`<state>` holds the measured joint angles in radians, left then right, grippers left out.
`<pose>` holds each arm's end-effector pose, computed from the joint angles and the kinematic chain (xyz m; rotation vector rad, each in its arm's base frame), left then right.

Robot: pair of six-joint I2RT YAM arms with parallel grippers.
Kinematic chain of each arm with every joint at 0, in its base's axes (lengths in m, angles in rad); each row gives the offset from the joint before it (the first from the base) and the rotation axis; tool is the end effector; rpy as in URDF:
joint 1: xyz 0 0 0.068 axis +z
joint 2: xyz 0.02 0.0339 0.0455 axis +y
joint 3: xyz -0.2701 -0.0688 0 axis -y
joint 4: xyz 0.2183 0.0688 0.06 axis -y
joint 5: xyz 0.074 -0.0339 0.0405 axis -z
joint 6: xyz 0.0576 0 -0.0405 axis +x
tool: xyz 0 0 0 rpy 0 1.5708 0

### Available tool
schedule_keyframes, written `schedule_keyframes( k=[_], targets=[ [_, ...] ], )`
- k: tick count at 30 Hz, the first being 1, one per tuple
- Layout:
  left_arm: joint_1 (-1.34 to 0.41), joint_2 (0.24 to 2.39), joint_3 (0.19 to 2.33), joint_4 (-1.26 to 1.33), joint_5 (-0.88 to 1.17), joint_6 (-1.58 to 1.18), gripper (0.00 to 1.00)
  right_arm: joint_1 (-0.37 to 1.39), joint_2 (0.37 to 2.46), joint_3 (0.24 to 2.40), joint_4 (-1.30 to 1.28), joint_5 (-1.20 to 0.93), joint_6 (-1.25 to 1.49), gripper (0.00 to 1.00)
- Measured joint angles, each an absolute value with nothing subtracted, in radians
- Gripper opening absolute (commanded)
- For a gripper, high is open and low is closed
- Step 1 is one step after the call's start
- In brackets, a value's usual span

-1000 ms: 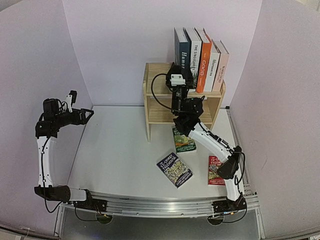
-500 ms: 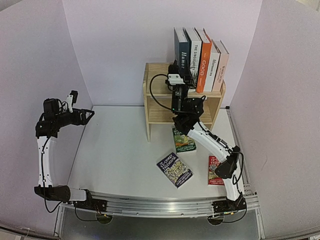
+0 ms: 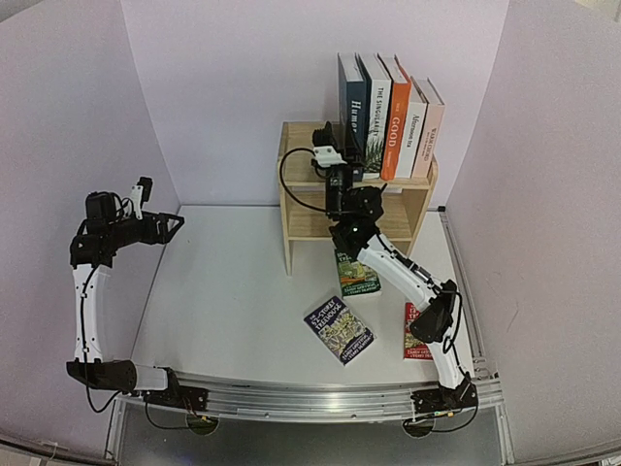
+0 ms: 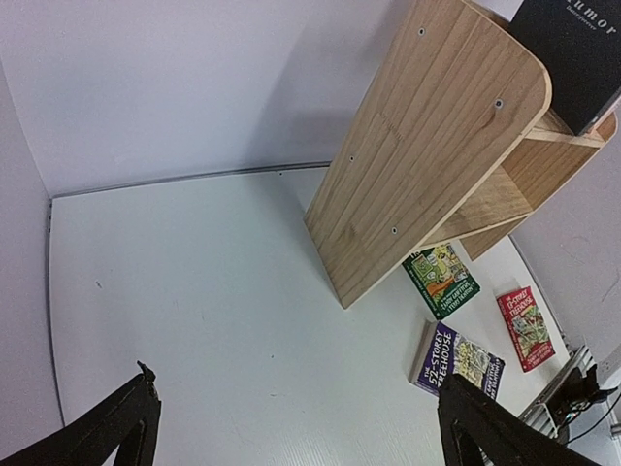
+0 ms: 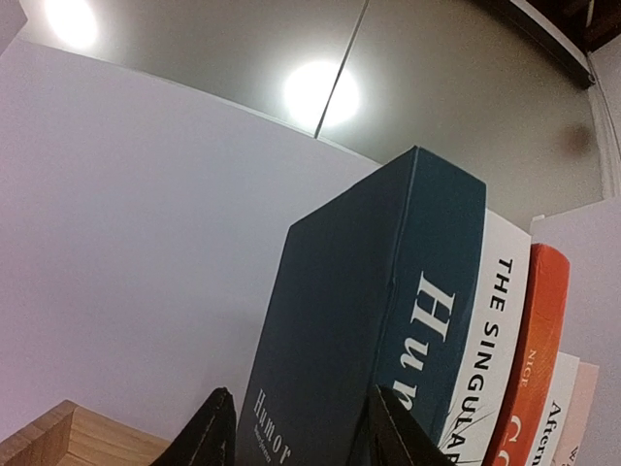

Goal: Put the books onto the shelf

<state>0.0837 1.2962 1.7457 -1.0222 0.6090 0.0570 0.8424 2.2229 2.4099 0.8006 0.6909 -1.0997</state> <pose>0.2212 -0.0145 0.4567 0.3236 2.0536 -0.5639 0.3286 0.3132 0.5265 -0.0838 0.8758 -0.4420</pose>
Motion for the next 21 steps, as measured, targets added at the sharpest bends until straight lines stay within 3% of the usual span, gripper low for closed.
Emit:
schedule_keyframes(
  k=[21],
  targets=[
    [0.084,1.296,1.739,-1.049,0.609,0.082,1.00,0.797,2.308,2.531,0.771,0.680,-1.076,0.36]
  ],
)
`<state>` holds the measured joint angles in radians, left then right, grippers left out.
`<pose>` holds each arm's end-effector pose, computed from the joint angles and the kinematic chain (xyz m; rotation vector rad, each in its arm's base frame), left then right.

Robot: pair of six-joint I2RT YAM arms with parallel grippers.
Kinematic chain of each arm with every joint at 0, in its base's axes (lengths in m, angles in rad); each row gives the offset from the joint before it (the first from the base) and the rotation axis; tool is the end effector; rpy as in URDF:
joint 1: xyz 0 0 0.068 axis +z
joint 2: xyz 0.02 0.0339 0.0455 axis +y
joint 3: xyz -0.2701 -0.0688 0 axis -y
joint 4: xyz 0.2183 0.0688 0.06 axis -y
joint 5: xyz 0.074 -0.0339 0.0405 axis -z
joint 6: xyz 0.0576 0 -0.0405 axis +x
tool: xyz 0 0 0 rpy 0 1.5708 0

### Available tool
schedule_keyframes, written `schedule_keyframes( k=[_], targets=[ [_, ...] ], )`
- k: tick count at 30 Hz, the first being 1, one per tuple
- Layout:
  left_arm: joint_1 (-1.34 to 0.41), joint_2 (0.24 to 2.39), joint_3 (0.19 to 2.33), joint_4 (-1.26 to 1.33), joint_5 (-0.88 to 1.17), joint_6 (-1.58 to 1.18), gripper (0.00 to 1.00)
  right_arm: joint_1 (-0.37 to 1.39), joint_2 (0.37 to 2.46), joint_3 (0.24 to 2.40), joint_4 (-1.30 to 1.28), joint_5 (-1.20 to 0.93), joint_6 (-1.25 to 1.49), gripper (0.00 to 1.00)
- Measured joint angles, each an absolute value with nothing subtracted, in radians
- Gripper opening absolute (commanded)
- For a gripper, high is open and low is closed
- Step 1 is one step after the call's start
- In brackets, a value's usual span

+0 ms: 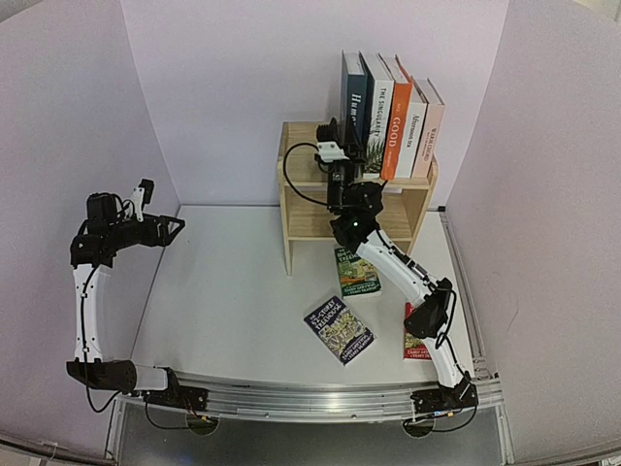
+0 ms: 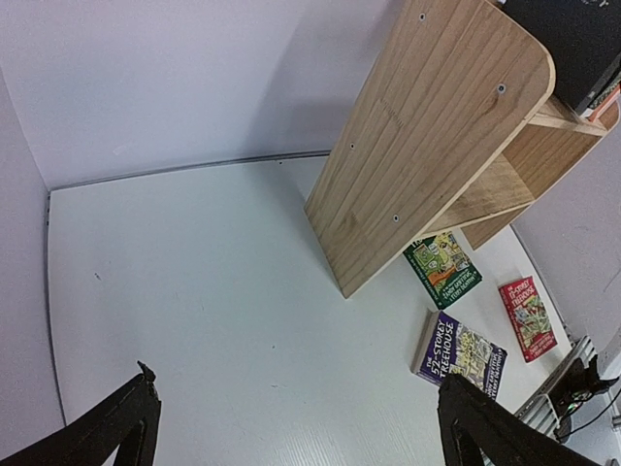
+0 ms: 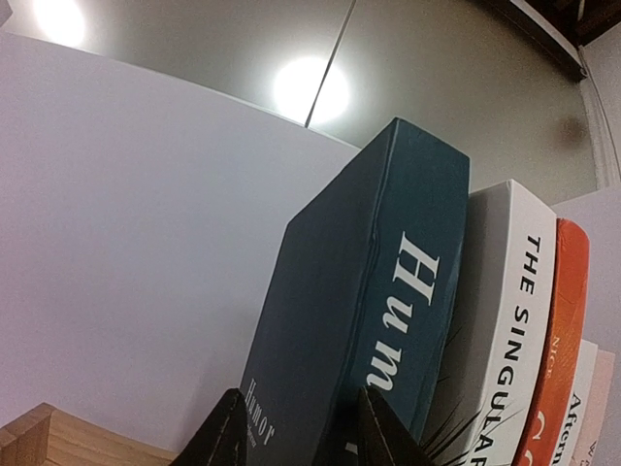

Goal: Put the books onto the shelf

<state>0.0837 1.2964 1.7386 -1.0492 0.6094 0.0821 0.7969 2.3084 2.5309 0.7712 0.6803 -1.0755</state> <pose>0.2200 -0.0146 0.4520 0.3402 2.0785 -0.5613 0.3517 0.3080 0.5196 -0.0550 0.8677 -0.4572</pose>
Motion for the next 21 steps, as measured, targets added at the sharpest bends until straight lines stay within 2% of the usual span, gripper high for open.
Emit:
schedule_keyframes(
  k=[11,21],
  targets=[
    [0.084,1.296,1.717,-1.051,0.608,0.090,1.00,0.783,2.309,2.521,0.788,0.682,-1.073,0.37],
    [0.084,1.296,1.712,-1.051,0.608,0.102,1.00,0.800,2.288,2.406,0.854,0.687,-1.082,0.40]
  ],
)
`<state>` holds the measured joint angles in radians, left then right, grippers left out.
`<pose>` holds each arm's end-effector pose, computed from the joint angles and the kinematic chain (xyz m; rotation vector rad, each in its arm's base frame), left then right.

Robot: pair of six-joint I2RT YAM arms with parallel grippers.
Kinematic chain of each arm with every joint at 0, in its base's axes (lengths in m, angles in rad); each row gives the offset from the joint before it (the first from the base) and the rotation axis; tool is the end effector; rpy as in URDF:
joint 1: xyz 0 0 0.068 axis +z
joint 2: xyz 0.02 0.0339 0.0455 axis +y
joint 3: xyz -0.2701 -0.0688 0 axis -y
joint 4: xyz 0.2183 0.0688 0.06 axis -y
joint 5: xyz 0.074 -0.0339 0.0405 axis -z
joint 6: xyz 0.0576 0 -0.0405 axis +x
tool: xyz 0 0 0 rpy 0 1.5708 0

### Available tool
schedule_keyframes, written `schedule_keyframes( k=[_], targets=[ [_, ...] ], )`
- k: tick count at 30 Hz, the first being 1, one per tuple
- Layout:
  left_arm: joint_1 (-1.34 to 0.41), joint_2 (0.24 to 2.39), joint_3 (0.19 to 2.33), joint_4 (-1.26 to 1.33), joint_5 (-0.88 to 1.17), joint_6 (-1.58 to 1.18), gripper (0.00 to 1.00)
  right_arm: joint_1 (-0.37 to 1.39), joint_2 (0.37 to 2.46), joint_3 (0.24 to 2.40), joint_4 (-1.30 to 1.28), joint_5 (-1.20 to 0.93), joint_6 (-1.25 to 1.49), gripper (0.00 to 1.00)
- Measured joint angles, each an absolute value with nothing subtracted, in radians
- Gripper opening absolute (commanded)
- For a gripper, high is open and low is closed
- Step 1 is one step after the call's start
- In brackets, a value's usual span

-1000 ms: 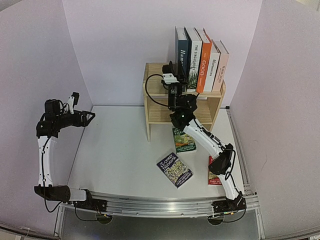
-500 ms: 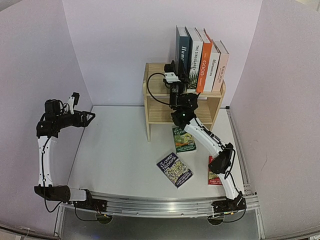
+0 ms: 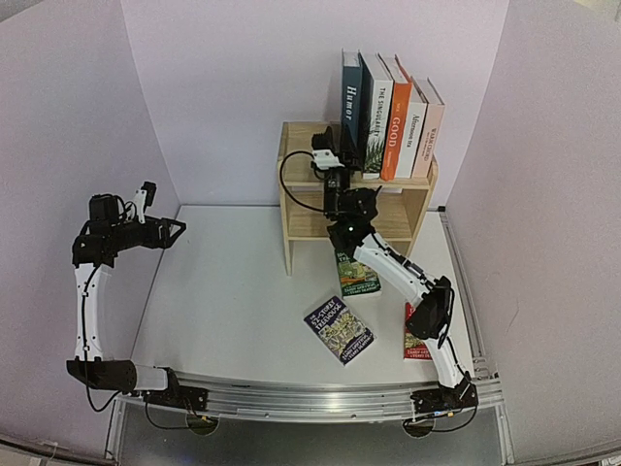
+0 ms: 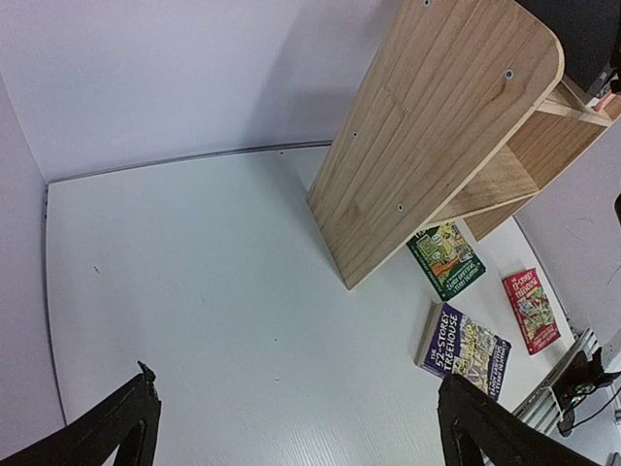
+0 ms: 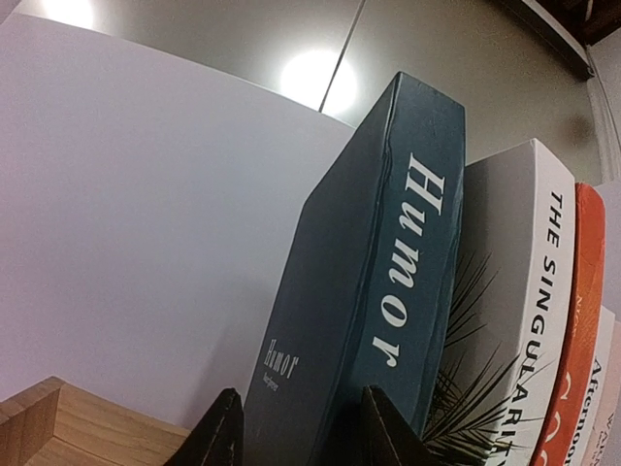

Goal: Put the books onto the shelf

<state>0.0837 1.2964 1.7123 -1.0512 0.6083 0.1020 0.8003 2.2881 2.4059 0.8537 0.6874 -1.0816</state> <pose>0.2219 -0.0144 0.4446 0.3526 2.0996 -0.5587 0.3565 0.3148 0.5001 -0.0729 0.8844 -0.4686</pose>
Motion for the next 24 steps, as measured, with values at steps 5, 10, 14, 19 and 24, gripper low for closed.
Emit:
schedule_keyframes(
  k=[5,10,14,19,24],
  targets=[
    [0.084,1.296,1.712,-1.052,0.608,0.106,1.00,0.806,2.275,2.368,0.886,0.712,-1.092,0.40],
    [0.084,1.296,1.712,-1.057,0.608,0.106,1.00,0.806,2.239,2.286,0.932,0.738,-1.100,0.40],
    [0.084,1.296,1.712,-1.057,0.608,0.108,1.00,0.806,2.207,2.229,0.952,0.753,-1.106,0.40],
    [0.084,1.296,1.712,-1.057,0.608,0.108,1.00,0.807,2.177,2.174,0.979,0.769,-1.114,0.41],
    [0.084,1.296,1.712,-1.057,0.608,0.108,1.00,0.810,2.168,2.137,1.004,0.784,-1.119,0.42]
  ],
)
